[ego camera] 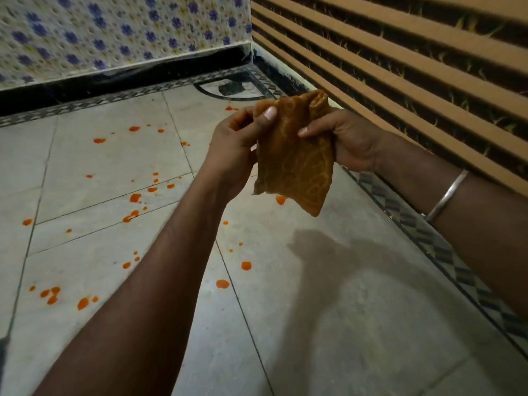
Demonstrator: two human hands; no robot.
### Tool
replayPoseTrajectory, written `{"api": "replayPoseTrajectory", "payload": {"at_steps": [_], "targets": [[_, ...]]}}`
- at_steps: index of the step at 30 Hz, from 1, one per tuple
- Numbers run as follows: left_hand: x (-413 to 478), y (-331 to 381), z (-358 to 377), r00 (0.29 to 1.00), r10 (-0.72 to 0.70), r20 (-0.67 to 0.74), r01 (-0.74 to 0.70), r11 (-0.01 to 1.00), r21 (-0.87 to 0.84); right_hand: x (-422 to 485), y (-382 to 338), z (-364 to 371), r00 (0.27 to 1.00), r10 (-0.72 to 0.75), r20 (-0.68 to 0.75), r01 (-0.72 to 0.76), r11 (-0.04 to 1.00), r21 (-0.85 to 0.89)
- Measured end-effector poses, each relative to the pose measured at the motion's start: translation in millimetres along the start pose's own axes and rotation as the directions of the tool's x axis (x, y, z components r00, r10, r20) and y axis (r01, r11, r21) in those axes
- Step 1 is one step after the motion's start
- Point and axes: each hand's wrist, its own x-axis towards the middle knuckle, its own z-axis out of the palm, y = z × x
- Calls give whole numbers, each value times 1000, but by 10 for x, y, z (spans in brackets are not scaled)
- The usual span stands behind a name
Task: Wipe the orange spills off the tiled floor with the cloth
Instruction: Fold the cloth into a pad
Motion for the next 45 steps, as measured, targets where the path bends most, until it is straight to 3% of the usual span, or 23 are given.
{"api": "replayPoseTrajectory", "payload": {"at_steps": [3, 6, 7, 9, 12, 18, 28, 31, 33, 36, 38, 41, 45], "targets": [[-7, 42, 29, 997, 49, -62, -49, 999, 0, 87, 76, -17, 984, -25, -176, 12, 997, -75], [-25, 56, 105, 974, 165, -153, -157, 986, 62, 163, 166, 59, 836, -212, -506, 23, 935, -353], [-20, 51, 133, 959, 214, -189, -194, 974, 116, 162, 163, 111, 821, -250, -513, 38, 921, -389], [-5, 33, 199, 923, 320, -214, -256, 926, 277, 144, 114, 209, 898, -171, -405, 56, 958, -281], [-29, -18, 295, 920, 372, -121, -298, 868, 398, 115, 15, 313, 960, -129, -248, 85, 980, -181], [-50, -63, 191, 948, 311, -73, -283, 923, 261, 88, -95, 295, 965, -63, -255, 77, 996, 45], [-26, -44, 244, 922, 332, -200, -245, 899, 362, 126, -71, 378, 978, -39, -206, 84, 973, 215], [0, -5, 220, 898, 298, -323, -195, 928, 316, 126, -97, 294, 986, -68, -151, 80, 994, 72], [27, 40, 127, 871, 254, -420, -138, 948, 286, 94, -139, 181, 993, -58, -99, 41, 986, -160], [79, 133, -87, 865, 251, -434, -136, 951, 279, 24, -195, 27, 998, 32, 48, 2, 817, -577], [90, 213, -178, 884, 282, -373, -169, 936, 308, 14, -199, -27, 989, 109, 101, -2, 688, -725], [86, 325, -194, 886, 369, -280, -254, 893, 372, 17, -175, 0, 992, 113, 58, -25, 622, -783], [71, 457, -126, 863, 492, -116, -394, 797, 457, 31, -115, 93, 1000, -12, -10, 0, 648, -762]]}}
